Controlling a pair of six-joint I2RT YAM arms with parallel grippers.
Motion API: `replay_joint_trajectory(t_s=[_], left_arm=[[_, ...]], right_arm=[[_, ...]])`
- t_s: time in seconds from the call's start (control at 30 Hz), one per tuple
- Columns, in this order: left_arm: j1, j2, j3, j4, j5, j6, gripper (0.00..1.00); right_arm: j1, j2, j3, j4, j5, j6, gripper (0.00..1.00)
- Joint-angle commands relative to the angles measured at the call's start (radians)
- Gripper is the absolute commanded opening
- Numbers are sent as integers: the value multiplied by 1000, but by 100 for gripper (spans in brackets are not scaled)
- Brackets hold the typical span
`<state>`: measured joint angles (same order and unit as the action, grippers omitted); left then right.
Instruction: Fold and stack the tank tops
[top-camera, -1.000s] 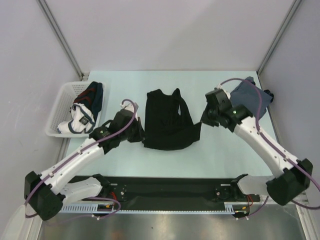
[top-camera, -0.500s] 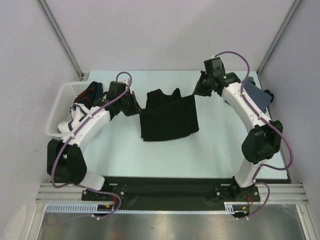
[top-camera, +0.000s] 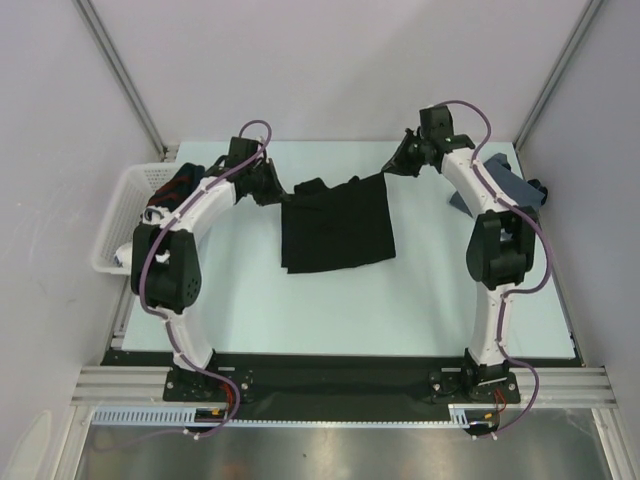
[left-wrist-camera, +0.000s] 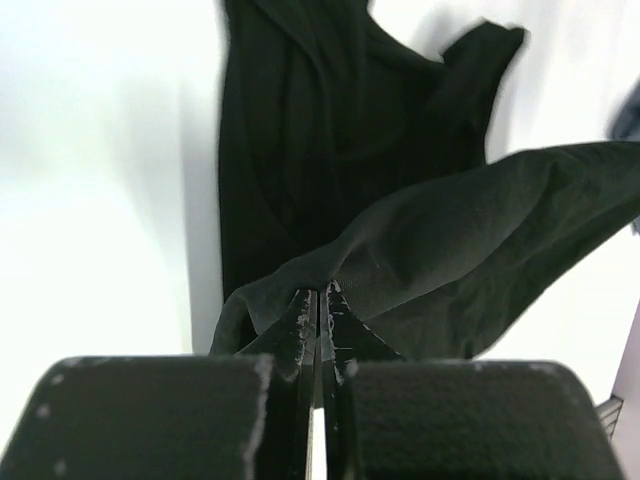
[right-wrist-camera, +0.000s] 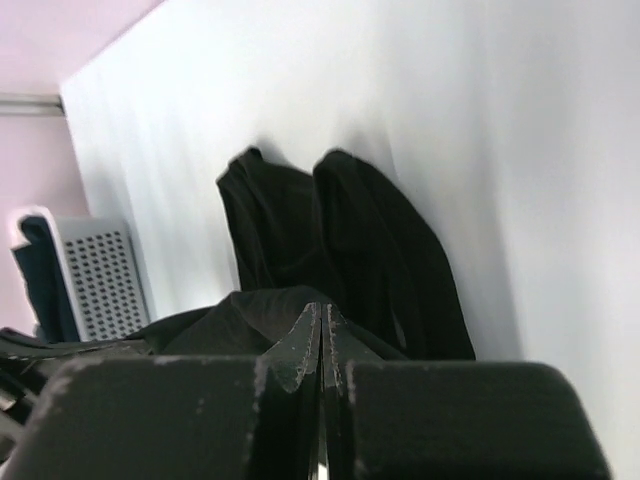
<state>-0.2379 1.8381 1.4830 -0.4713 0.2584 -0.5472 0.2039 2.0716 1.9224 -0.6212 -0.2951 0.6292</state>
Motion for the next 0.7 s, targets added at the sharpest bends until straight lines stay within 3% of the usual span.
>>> replay_joint_trajectory(t_s=[0.0, 0.1, 0.2, 0.23, 0.27, 0.3, 0.33, 0.4, 0.43, 0.5, 0.57, 0.67], left_arm=[[34, 61, 104, 39, 19, 4, 0], [58, 124, 151, 56, -27, -2, 0], [89, 211, 221, 89, 14, -16, 0], [95, 266, 239, 103, 36, -22, 5], [109, 295, 259, 127, 95, -28, 17], [115, 328, 305, 138, 128, -33, 39], [118, 383, 325, 145, 158, -48, 70], [120, 406, 346, 142, 183, -54, 87], [120, 371, 318, 160, 180, -60, 98], [120, 299, 183, 255, 138, -66, 100], [117, 190, 119, 275, 104, -59, 100], [91, 67, 11, 289, 84, -20, 94]], right_arm=[[-35, 47, 50, 188, -144, 62, 0], [-58, 117, 76, 265, -179, 112, 0], [-80, 182, 78, 375, -208, 157, 0], [-84, 197, 63, 415, -211, 167, 3], [-90, 226, 50, 460, -214, 176, 8], [-93, 243, 40, 551, -217, 199, 31], [-96, 263, 24, 573, -220, 208, 47], [-101, 278, 1, 644, -231, 221, 68], [-101, 268, -23, 662, -237, 207, 71], [-101, 178, -150, 713, -194, 179, 88], [-101, 107, -286, 750, -168, 129, 92], [-101, 9, -371, 747, -179, 80, 71]])
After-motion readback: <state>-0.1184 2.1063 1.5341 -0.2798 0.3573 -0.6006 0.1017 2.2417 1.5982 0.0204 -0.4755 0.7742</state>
